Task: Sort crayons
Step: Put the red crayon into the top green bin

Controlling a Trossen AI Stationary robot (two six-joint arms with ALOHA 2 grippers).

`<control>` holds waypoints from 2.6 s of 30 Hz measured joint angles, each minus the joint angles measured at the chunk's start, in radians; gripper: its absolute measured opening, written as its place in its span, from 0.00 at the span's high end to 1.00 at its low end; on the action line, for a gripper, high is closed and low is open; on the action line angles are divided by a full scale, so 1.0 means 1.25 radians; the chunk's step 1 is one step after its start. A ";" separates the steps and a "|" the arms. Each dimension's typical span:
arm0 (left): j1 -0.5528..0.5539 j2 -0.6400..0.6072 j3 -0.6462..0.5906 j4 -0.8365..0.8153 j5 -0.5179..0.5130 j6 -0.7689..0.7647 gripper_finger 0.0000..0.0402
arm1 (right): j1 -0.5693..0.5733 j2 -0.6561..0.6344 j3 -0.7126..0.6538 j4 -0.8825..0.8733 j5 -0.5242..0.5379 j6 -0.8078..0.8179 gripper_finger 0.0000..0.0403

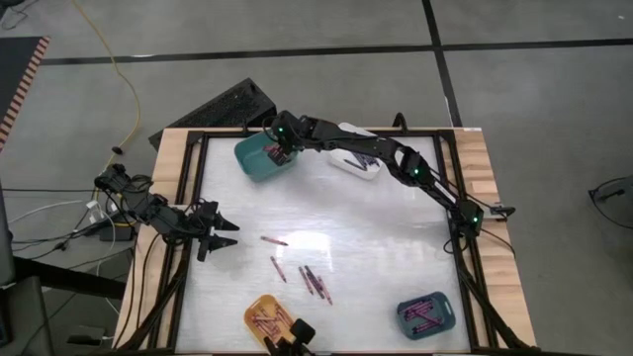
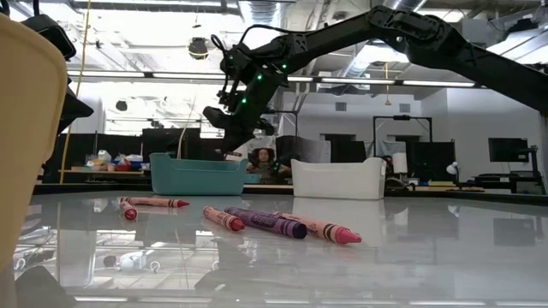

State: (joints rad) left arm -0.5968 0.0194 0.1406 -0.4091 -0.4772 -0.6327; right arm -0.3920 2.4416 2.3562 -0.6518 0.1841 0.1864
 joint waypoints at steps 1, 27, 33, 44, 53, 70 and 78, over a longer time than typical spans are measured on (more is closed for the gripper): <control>0.000 0.000 0.000 0.000 0.000 0.000 0.43 | 0.000 0.000 0.000 0.000 0.000 0.000 0.95; 0.000 0.000 0.000 0.000 0.000 0.000 0.43 | -0.009 0.021 -0.022 -0.049 -0.002 -0.002 0.94; 0.000 0.000 0.000 0.000 -0.001 0.000 0.43 | -0.008 0.029 -0.021 -0.037 -0.002 -0.003 0.94; 0.000 0.000 0.000 0.000 0.000 0.000 0.43 | -0.007 0.029 -0.021 -0.038 -0.021 -0.011 0.82; 0.000 0.000 0.000 0.000 0.000 0.000 0.43 | 0.001 -0.008 -0.005 -0.063 -0.024 -0.085 0.77; 0.000 0.000 0.000 0.000 -0.001 0.000 0.43 | 0.086 -0.410 -0.004 -0.327 -0.003 -0.164 0.76; 0.000 0.000 0.000 0.000 -0.001 0.000 0.43 | 0.165 -0.511 -0.004 -0.575 0.001 -0.109 0.76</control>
State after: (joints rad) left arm -0.5968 0.0196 0.1406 -0.4095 -0.4786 -0.6327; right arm -0.1855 1.8035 2.3508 -1.3706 0.1856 0.0496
